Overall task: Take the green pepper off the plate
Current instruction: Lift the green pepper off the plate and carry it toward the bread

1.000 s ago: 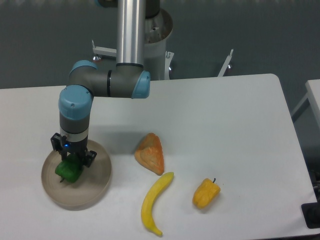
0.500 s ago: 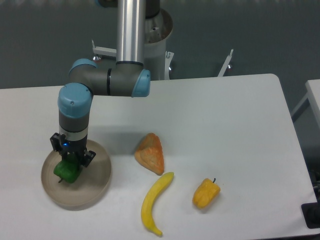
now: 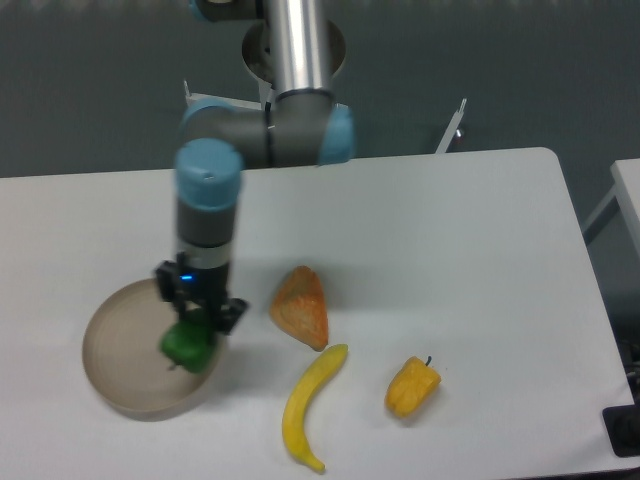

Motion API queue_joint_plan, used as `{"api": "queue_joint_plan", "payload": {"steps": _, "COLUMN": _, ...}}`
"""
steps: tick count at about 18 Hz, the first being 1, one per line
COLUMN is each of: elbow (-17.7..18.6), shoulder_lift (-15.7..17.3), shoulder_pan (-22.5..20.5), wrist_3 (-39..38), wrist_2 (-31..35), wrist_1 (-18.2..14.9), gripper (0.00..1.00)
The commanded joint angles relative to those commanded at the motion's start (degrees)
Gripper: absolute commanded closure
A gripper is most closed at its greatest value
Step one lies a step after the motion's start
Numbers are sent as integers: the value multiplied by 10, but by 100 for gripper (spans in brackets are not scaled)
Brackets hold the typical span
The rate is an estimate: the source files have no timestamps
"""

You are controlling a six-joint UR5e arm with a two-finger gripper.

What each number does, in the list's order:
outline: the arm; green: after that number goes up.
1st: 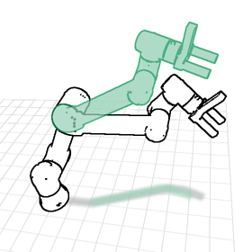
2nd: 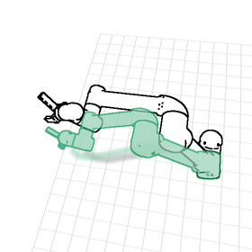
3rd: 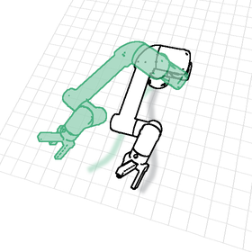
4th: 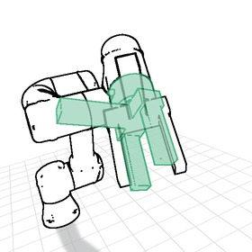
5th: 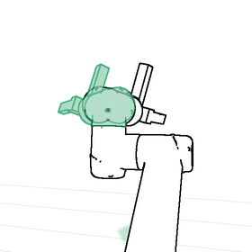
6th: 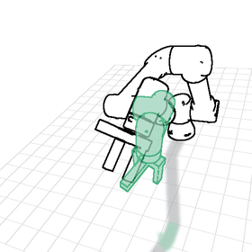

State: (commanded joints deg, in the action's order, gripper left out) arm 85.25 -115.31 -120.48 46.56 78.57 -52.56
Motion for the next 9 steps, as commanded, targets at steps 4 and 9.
{"api": "queue_joint_plan", "payload": {"steps": 4, "elbow": -4, "shoulder_lift": 4, "shoulder_pan": -60, "wrist_3": 99, "wrist_2": 0, "wrist_1": 0, "gripper": 60}}
{"api": "queue_joint_plan", "payload": {"steps": 9, "elbow": -4, "shoulder_lift": 4, "shoulder_pan": -109, "wrist_3": 181, "wrist_2": 1, "wrist_1": -4, "gripper": 60}}
